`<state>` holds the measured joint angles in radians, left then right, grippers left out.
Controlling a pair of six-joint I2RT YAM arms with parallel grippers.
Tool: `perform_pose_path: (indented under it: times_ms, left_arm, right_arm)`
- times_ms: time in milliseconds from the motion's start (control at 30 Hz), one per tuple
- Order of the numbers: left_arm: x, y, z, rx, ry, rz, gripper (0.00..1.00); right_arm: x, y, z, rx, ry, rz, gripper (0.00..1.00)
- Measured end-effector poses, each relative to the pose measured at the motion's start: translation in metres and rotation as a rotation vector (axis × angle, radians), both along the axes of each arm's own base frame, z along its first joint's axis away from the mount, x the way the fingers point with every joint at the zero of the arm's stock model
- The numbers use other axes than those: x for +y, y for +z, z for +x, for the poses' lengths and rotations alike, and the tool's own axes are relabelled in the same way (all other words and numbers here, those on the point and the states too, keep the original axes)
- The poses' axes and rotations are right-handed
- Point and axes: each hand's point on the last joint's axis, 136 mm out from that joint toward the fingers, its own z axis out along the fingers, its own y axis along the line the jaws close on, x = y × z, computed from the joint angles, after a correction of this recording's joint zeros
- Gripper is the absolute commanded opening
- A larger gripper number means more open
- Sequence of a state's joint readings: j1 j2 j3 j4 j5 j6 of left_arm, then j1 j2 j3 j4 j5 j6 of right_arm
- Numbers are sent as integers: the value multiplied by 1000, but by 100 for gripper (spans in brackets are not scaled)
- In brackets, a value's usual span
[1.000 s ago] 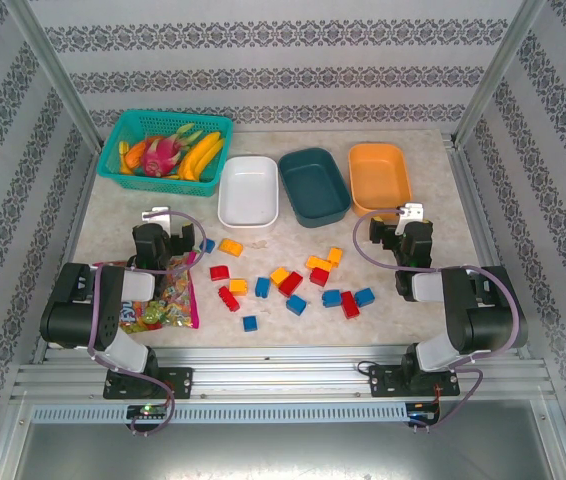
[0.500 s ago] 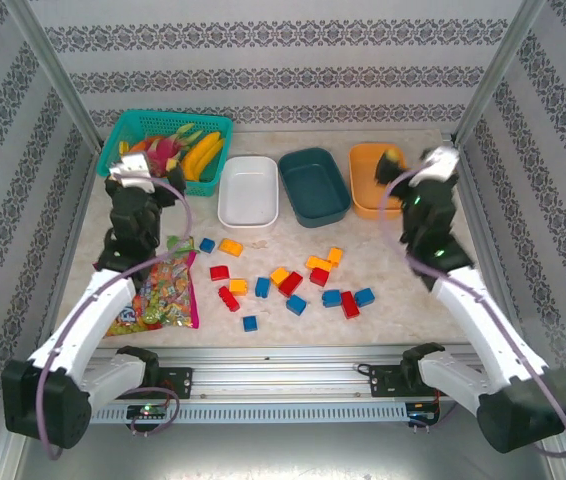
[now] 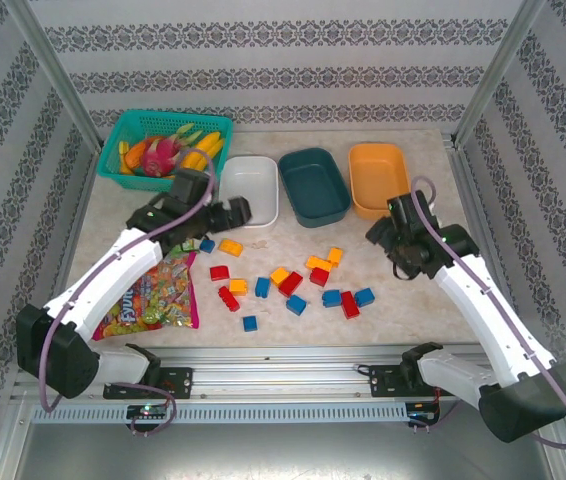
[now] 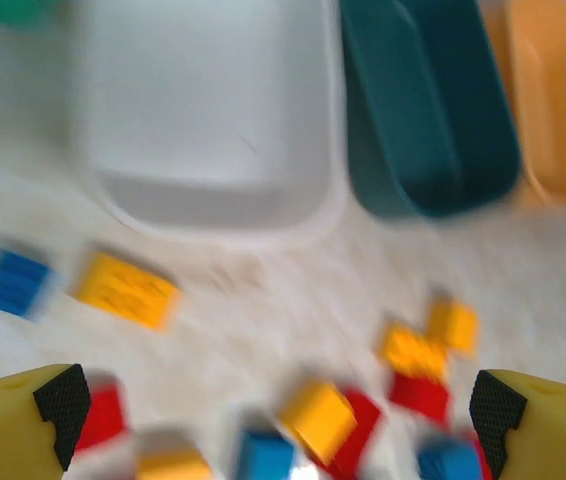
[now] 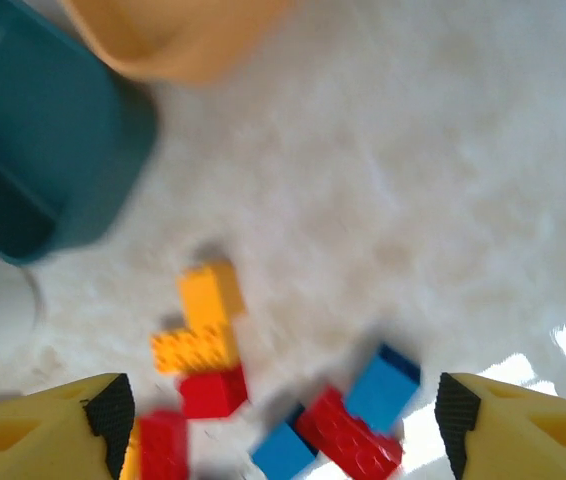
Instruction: Sort the legos into containers by color
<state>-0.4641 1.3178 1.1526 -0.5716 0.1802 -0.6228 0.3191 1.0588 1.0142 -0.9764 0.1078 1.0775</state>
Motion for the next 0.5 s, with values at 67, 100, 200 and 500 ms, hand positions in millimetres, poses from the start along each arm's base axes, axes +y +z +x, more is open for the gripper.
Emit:
perform_pose_path:
  times_ms: [67, 100, 200, 500]
  left_arm:
    - [-27, -6, -23, 42, -112, -44, 100]
    - [-38, -10, -35, 63, -161, -61, 100]
    - [-60, -16, -60, 108, -267, -92, 100]
    - [-74, -13, -74, 123, -338, -121, 100]
  right_arm:
    - [2, -27, -18, 100, -35, 50, 79]
    - [4, -41, -26, 152, -54, 77, 79]
    - [10, -73, -42, 280, -114, 159, 78]
    - [31, -107, -44, 382, -198, 312, 79]
